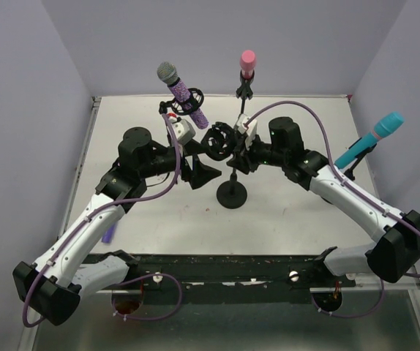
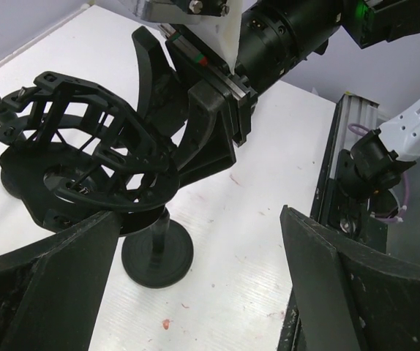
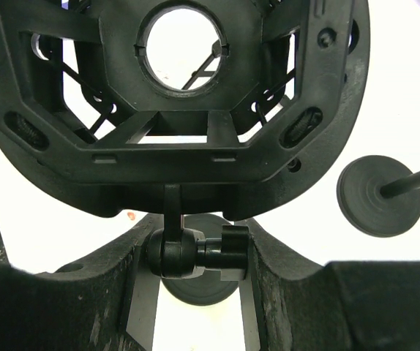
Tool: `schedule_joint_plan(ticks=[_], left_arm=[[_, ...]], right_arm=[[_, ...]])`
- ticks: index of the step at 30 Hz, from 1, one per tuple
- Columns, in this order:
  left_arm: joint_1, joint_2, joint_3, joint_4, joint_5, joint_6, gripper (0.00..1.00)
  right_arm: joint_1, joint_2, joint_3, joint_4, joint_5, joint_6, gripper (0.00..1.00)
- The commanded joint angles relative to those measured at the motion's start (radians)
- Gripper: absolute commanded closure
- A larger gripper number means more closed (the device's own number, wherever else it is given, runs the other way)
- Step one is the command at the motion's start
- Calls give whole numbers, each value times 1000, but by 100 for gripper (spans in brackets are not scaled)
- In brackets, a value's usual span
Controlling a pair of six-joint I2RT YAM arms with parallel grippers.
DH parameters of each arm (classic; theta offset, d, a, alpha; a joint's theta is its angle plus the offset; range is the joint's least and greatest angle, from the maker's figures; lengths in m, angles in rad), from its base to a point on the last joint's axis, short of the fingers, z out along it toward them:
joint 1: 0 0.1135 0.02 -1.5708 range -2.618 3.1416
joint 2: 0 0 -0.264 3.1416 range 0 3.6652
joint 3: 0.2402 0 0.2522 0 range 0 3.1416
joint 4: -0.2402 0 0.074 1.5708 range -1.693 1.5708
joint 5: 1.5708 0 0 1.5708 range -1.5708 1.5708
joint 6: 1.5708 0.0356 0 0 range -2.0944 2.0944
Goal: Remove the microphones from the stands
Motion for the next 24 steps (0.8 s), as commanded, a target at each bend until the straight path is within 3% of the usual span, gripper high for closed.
schedule_joint_plan(ticks=[1, 7, 17, 24], left_arm=[[-3, -2, 67, 24, 40, 55, 3], [-3, -23, 79, -65, 28, 111, 2], [-1, -49, 102, -152, -5, 201, 2], [-1, -58, 134, -221, 63, 264, 2]], right_arm=[[29, 57, -27, -325, -19, -40, 51], [29, 63, 110, -378, -55, -92, 40], [29, 66, 195, -401, -55, -65, 38], [29, 41, 274, -454, -37, -85, 28]])
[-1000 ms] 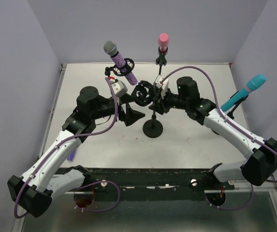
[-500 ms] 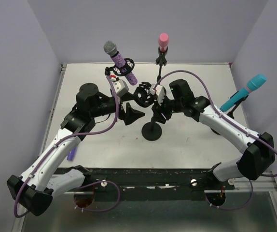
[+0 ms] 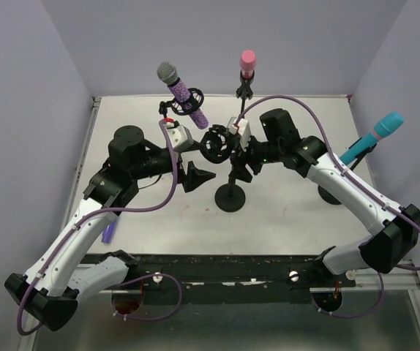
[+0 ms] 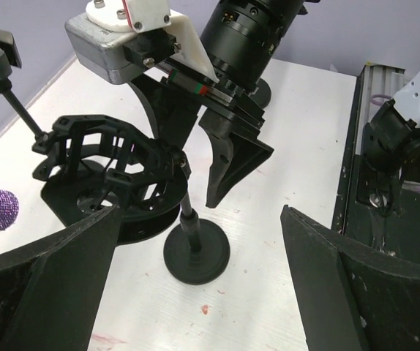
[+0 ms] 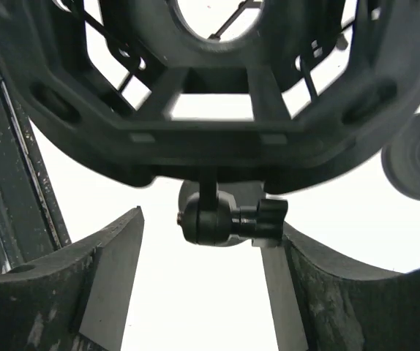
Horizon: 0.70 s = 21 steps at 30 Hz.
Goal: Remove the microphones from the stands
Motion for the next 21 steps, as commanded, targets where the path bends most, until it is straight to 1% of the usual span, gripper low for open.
schedule_joint_plan(ticks=[1, 5, 9, 13, 15, 19, 21], left_arm=[[-2, -20, 44, -60, 52, 69, 2], [-1, -24, 47, -82, 40, 84, 2], [-2, -30, 58, -108, 28, 106, 2], [-2, -38, 66, -119, 8, 121, 2], [-1, -44, 66, -120, 2, 133, 2], [4, -43, 59, -108, -20, 130, 2], [4, -38, 69, -99, -20, 122, 2]], right_arm=[[8, -27, 42, -30, -6, 3, 28], [7, -7, 29, 4, 3, 29, 28], [8, 12, 20, 62, 12, 78, 31], [8, 30, 46, 76, 20, 85, 34], [10, 30, 57, 76, 29, 76, 37], [7, 32, 58, 73, 18, 49, 52], [8, 38, 61, 67, 12, 55, 54]])
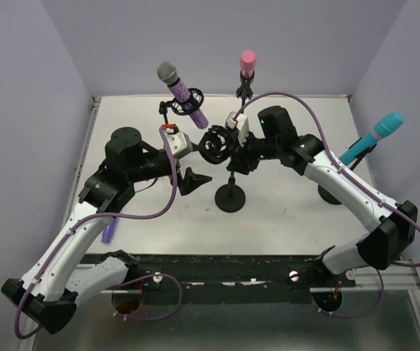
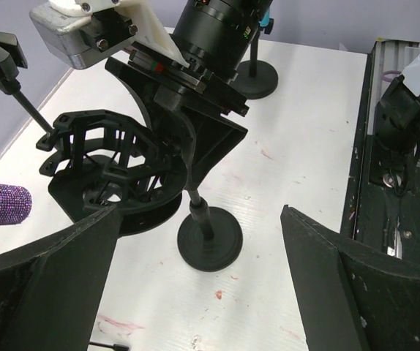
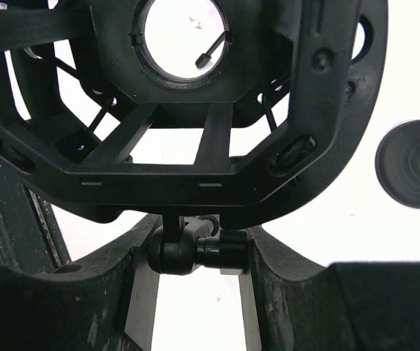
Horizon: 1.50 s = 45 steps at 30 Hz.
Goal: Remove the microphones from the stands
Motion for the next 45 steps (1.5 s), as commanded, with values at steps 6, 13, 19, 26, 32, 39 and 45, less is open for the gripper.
schedule_joint_plan(ticks=[6, 13, 19, 26, 32, 39, 45], left_arm=[[5, 24, 93, 64, -96, -7, 2], [5, 94, 166, 159, -153, -57, 5], [4, 183, 216, 182, -35, -97, 12], [4, 223, 131, 168, 35, -76, 22], [4, 223, 39, 160, 17, -30, 25], [-10, 225, -73, 189, 15, -28, 27], [-32, 229, -114, 233, 12, -54, 28]], right_arm=[[7, 3, 42, 27, 27, 28, 44], [7, 0, 85, 24, 41, 45, 44], [7, -3, 73, 27, 48, 48, 56], [7, -24, 1, 63, 39, 25, 95], [7, -43, -100, 69, 21, -18, 99], [7, -46, -214, 90, 1, -26, 99], [7, -55, -326, 127, -4, -18, 99]])
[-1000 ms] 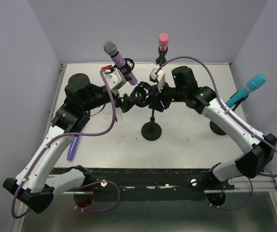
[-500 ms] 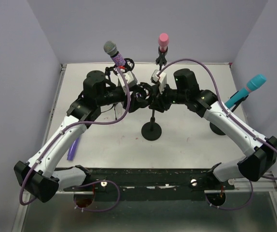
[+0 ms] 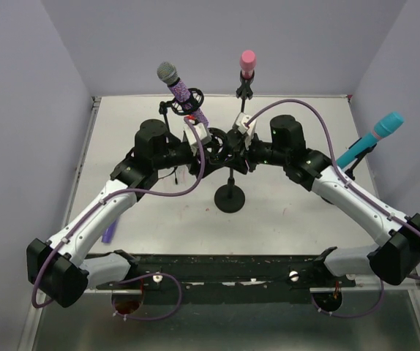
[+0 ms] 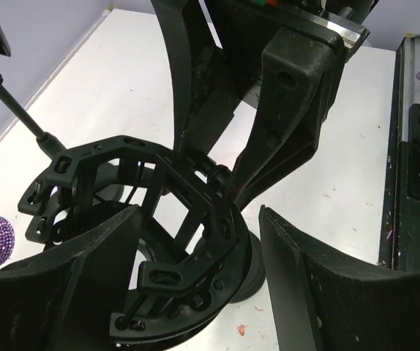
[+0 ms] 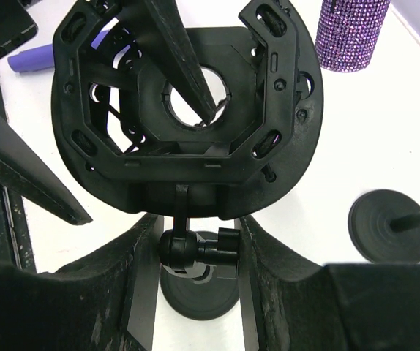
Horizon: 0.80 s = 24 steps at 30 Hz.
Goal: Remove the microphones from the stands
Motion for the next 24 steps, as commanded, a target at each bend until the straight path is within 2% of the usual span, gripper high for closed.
schedule_joint_plan(ticks=[1, 7, 16, 20, 24], left_arm=[[-27, 11, -43, -29, 21, -29, 27], [-44, 22, -10, -31, 23, -35, 27], [-50, 41, 38, -55, 21, -27, 27], [-50, 38, 61, -83, 26, -24, 26], [-52, -27, 110, -139, 53, 17, 18]], right_arm=[[7, 50, -144, -189, 21, -35, 99], [7, 11, -240, -163, 38, -24, 99], [9, 2, -290, -150, 37, -19, 99], [7, -9, -267, -155, 49, -21, 99], [7, -15, -173, -190, 60, -30, 99]])
